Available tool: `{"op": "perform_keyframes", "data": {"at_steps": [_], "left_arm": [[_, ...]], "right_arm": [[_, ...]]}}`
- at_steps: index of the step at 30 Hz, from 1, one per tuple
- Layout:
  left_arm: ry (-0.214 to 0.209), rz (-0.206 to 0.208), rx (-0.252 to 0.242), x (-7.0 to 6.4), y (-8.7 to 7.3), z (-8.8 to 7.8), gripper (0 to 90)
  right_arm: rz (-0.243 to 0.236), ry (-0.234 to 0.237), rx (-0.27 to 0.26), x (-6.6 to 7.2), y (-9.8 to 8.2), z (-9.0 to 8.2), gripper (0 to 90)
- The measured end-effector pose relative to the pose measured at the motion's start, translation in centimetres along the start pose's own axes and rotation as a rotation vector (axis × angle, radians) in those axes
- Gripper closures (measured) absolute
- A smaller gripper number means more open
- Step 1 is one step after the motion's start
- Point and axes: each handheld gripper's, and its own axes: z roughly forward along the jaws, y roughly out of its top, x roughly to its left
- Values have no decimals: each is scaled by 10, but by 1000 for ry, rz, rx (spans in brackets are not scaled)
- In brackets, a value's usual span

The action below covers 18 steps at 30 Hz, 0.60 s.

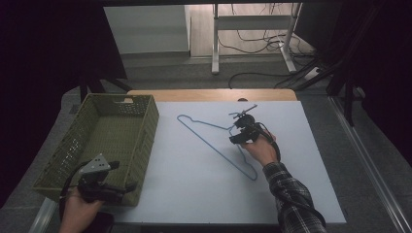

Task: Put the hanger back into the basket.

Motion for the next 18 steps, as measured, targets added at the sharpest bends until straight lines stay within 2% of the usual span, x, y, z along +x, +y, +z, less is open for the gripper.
{"op": "perform_keyframes", "data": {"at_steps": [5, 7, 8, 13, 18], "left_arm": [[-1, 0, -1, 0, 0, 0, 5], [0, 0, -1, 0, 0, 0, 5], [-1, -1, -2, 0, 0, 0, 5], [0, 2, -5, -1, 1, 0, 7], [2, 7, -10, -3, 2, 0, 7]], "right_arm": [[8, -3, 7, 0, 3, 11, 594], [8, -5, 6, -1, 3, 13, 618], [26, -4, 13, -2, 2, 17, 681], [47, 10, 21, -2, 0, 25, 734], [51, -18, 35, 0, -1, 32, 776]]}}
